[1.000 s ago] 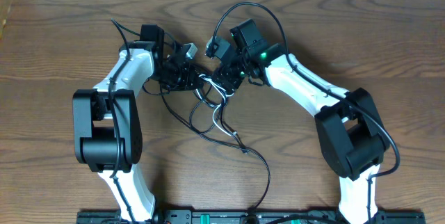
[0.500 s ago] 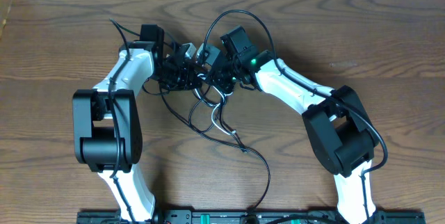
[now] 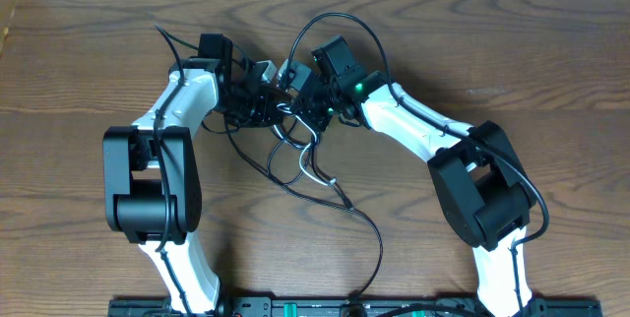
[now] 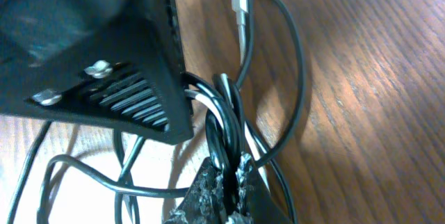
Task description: Untangle cables
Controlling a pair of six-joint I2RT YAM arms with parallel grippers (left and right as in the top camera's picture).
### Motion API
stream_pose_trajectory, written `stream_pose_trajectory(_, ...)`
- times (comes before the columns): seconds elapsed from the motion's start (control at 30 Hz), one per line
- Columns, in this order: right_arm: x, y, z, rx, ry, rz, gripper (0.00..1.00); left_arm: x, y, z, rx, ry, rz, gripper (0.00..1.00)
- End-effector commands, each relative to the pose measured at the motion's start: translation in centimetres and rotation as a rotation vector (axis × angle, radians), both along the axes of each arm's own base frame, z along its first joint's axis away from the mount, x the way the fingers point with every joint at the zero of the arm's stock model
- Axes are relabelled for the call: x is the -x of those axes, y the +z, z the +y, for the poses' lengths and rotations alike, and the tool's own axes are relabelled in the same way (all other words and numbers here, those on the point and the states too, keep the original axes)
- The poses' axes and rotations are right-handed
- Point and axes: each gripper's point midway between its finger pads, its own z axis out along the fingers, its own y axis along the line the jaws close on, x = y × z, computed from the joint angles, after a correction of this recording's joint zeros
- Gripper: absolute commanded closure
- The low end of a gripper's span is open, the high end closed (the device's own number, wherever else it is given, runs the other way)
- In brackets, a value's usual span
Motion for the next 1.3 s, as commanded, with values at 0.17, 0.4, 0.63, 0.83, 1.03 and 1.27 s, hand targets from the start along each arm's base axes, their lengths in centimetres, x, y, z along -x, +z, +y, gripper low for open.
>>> stream_pose_trajectory(0.17,3.4,4.3,0.3,-0.213,0.135,0.186,0.99,-1.1,-0.9,1.8,-0.104,0.056,-0.006,0.93)
stream_pose_trajectory(0.4,4.8,8.5,-1.2,-0.456,0.251,0.344,0.99,-1.1,-0.9,1.9,-0.112,0.063,-0.002,0.92)
stream_pose_trajectory(0.63,3.1,10.4,-4.3,-0.567,0.153,0.521,0.99,-1.1,-0.9,1.9,-0.112,0.063,-0.001,0.93)
stream_pose_trajectory(0.83,1.4,9.6,-5.8,-0.537,0.043,0.548,0.99,-1.0,-0.9,1.9,-0.111,0.067,0.005,0.92)
stream_pose_trajectory(1.03,0.6,6.6,-4.8,-0.376,-0.031,0.423,0.67,-0.9,-0.9,1.8,-0.104,0.063,0.008,0.93)
stream_pose_trajectory(1.27,1.0,4.3,-2.6,-0.21,-0.002,0.239,0.44,-0.5,0.7,-0.8,0.064,-0.014,-0.016,0.92)
